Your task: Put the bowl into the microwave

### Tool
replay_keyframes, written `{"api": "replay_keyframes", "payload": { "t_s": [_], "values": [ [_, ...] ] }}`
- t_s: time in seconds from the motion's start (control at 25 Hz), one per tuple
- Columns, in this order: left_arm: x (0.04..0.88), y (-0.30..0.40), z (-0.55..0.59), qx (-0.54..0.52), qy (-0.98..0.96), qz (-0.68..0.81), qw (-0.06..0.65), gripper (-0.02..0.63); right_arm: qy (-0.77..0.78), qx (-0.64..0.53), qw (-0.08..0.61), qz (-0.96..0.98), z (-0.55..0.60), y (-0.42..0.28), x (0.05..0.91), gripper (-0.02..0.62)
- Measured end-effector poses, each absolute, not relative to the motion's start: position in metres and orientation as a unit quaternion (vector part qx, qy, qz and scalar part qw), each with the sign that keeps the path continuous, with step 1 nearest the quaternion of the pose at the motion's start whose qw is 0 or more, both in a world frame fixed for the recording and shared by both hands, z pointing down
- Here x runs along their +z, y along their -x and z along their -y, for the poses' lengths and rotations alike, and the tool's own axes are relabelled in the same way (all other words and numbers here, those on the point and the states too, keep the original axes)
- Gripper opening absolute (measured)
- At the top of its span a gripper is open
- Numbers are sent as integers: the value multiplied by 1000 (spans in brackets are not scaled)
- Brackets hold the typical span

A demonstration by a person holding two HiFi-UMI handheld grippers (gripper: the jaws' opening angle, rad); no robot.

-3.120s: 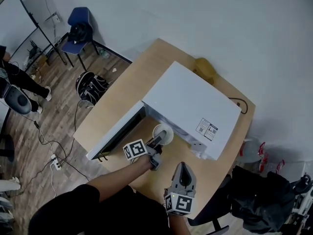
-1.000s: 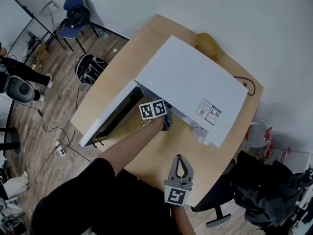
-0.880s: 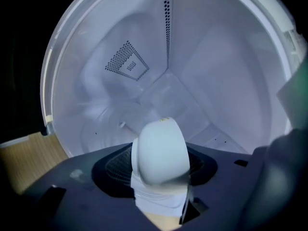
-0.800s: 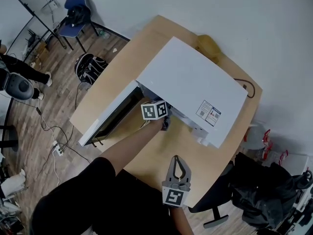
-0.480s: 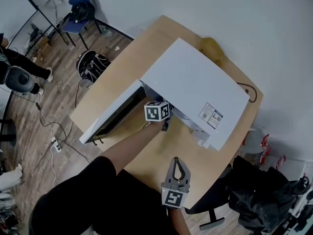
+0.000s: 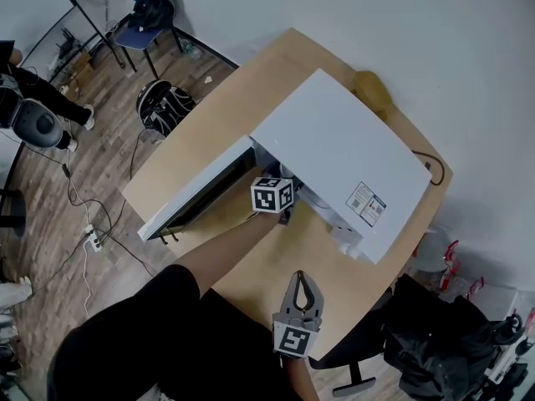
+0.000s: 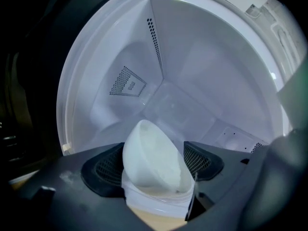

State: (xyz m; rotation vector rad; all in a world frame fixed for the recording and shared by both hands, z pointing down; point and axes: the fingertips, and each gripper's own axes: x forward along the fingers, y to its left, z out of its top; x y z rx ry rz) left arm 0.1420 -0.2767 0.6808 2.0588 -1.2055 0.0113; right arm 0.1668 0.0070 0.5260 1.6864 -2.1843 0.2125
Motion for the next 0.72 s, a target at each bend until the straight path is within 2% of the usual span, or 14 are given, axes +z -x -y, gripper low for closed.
{"api": "replay_keyframes", "payload": {
  "t_s": [0.28, 0.72],
  "values": [
    [686, -154, 276, 65, -827, 464, 311, 364, -597, 80, 189, 775, -8, -165, 527, 60],
    [677, -147, 265, 54, -857, 436, 270, 374, -589, 80, 209, 776, -20, -157, 536, 60]
  ]
}}
